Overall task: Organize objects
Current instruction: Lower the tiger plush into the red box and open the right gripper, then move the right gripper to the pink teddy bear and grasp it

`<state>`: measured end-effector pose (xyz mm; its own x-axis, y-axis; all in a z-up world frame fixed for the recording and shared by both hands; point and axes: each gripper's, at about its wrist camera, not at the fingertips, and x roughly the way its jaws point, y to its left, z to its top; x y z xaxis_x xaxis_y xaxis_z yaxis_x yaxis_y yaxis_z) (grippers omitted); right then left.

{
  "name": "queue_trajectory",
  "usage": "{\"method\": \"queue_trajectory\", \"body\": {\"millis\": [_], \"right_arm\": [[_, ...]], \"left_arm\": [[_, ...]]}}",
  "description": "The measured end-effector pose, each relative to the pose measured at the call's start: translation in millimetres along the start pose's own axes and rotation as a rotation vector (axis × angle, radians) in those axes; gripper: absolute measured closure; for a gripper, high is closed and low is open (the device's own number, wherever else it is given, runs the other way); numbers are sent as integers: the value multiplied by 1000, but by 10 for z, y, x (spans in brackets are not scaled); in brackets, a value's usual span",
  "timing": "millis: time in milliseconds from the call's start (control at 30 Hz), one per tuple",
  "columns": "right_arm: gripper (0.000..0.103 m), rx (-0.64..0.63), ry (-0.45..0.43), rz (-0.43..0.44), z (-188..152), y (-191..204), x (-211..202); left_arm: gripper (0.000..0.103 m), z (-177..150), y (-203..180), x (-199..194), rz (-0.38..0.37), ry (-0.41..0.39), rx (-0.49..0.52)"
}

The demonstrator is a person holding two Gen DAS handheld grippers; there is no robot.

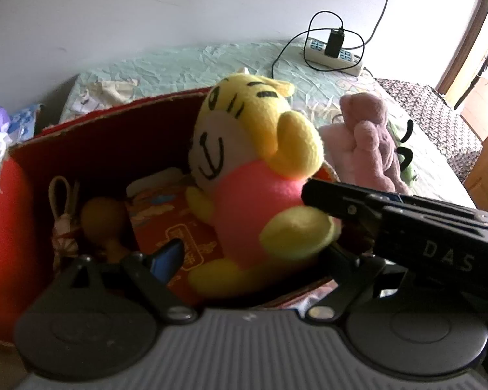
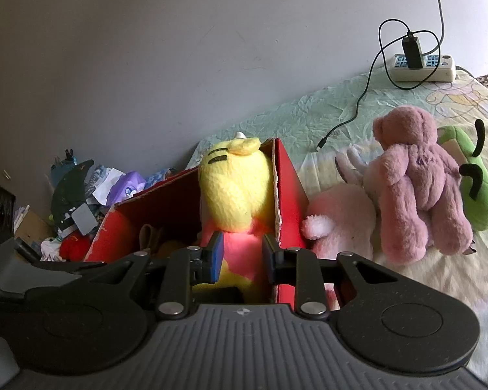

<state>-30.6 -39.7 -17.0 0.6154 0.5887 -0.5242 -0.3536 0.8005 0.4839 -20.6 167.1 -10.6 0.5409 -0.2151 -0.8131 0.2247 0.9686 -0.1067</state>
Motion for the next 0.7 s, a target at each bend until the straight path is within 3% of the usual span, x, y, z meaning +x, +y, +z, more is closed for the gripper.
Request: {"method": "queue_trajectory", "body": {"millis": [700], "right_arm": [[76,6,3,94,-3,-157,-171]], "left_arm": [[11,-58,-57,-125,57,-17,-45]]}}
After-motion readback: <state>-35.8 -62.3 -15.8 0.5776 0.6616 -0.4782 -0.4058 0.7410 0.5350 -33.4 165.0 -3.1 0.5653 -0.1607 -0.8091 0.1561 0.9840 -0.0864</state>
